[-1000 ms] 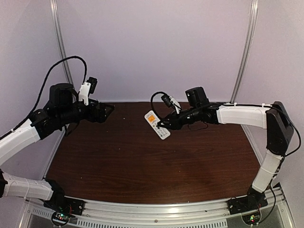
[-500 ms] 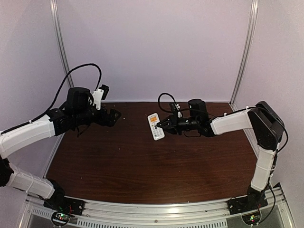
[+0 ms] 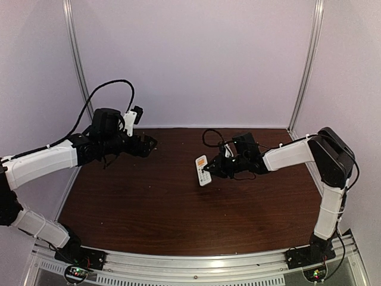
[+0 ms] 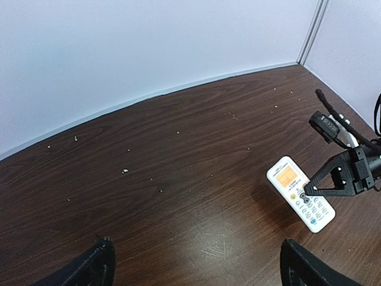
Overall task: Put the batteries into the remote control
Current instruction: Place the remote control at the center of the board.
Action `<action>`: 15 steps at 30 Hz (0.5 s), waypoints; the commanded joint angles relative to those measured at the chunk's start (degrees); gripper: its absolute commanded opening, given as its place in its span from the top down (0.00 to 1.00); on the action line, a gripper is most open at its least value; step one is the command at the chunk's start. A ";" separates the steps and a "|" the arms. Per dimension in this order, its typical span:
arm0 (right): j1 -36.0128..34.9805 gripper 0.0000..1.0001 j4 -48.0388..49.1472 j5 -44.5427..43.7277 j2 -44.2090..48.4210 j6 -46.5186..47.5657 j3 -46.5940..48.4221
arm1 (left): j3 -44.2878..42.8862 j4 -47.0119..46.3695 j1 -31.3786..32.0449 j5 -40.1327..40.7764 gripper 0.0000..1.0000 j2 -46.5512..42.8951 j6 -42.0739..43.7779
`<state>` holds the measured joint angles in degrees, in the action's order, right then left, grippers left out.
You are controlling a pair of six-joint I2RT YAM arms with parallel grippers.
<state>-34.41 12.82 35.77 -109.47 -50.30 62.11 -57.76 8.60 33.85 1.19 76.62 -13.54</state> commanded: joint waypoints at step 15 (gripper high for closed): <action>-1.89 0.85 -3.05 -11.50 -3.78 -0.01 -0.42 | 0.04 -1.55 -0.18 0.29 0.02 0.39 -1.33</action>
<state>-36.14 10.41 27.83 -113.38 -49.93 62.11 -57.78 8.62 33.85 1.28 76.95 -14.02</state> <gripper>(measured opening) 0.219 0.976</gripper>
